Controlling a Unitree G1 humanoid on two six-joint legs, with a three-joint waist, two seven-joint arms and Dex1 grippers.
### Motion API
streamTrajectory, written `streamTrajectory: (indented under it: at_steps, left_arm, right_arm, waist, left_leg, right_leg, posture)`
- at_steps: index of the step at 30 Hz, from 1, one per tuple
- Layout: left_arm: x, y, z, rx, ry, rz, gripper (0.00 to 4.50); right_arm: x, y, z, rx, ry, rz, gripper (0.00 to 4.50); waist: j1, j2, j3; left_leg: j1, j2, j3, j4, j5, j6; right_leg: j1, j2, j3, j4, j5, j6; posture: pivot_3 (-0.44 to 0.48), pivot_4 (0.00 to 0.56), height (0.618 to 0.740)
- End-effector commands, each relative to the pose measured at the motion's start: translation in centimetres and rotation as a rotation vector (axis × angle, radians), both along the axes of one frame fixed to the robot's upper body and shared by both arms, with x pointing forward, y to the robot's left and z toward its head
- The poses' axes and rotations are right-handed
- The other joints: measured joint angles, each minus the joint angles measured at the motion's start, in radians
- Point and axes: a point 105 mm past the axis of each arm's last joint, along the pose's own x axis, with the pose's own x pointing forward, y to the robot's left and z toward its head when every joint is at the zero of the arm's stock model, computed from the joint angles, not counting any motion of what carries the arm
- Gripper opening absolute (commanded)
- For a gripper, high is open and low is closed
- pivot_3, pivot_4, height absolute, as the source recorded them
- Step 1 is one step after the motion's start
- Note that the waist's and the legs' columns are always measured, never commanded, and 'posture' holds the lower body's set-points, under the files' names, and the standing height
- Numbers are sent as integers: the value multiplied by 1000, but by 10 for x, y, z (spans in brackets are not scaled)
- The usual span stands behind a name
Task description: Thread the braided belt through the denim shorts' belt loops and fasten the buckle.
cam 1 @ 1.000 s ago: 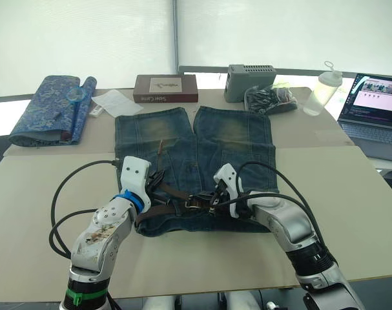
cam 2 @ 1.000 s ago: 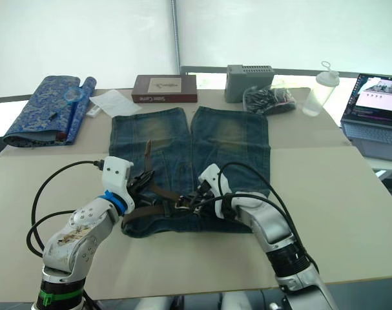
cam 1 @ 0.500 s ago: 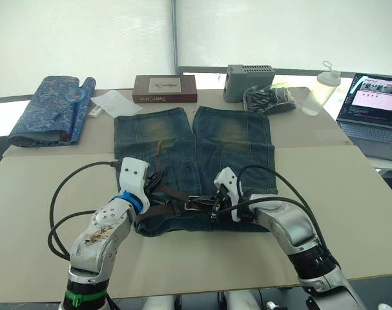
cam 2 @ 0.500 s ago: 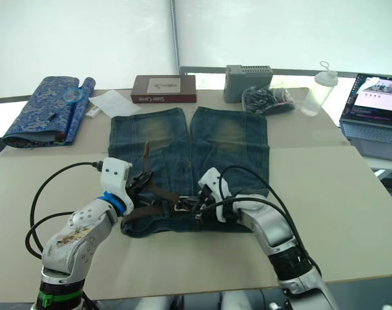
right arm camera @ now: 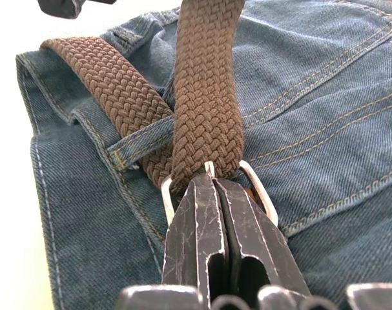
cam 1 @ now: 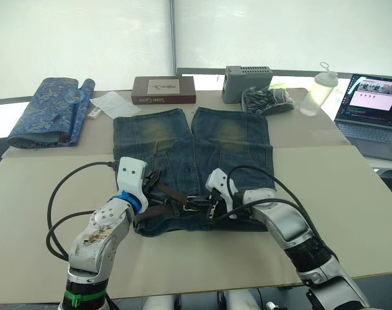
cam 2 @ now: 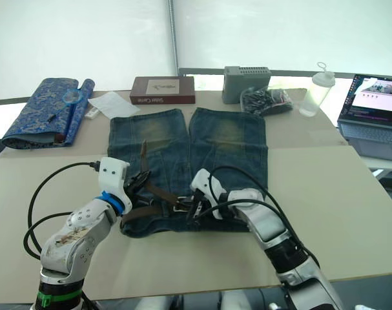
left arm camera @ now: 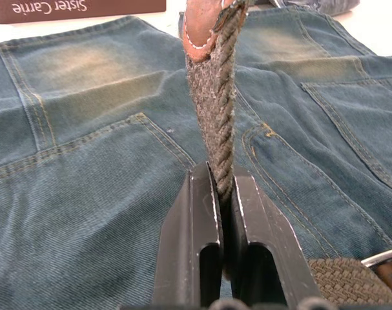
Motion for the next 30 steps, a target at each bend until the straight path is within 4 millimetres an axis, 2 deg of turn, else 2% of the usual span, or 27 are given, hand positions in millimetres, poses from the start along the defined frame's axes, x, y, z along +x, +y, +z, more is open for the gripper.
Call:
streamTrajectory:
  at_steps: [1,9,15,21,30]
  left_arm:
    - [0,6,25,19,-104,19,0]
    - [3,9,39,38,-153,17,0]
    - [8,9,54,32,-197,13,0]
    - [13,-2,69,20,-236,-16,0]
    - [13,-23,73,27,-244,-100,0]
  right_arm:
    - [1,-11,-29,-109,86,-51,65]
    - [3,-12,-42,-207,138,-60,65]
    - [-4,-13,-49,-251,159,-14,65]
    - [-9,-9,-51,-264,159,18,65]
    - [-7,-6,-54,-289,129,13,65]
  waist:
    - [0,0,0]
    - [-4,0,0]
    - [-5,0,0]
    - [-7,0,0]
    - [-8,0,0]
  left_leg:
    - [0,0,0,0,0,0]
    - [1,1,0,0,0,0]
    - [2,1,0,0,0,0]
    - [2,1,0,0,0,0]
    - [2,1,0,-1,0,0]
  right_leg:
    - [0,0,0,0,0,0]
    - [1,0,0,0,0,0]
    - [1,0,0,0,0,0]
    - [1,0,0,0,0,0]
    - [2,0,0,0,0,0]
  posture:
    - [0,150,740]
    - [0,150,740]
    - [0,150,740]
    - [0,150,740]
    - [0,150,740]
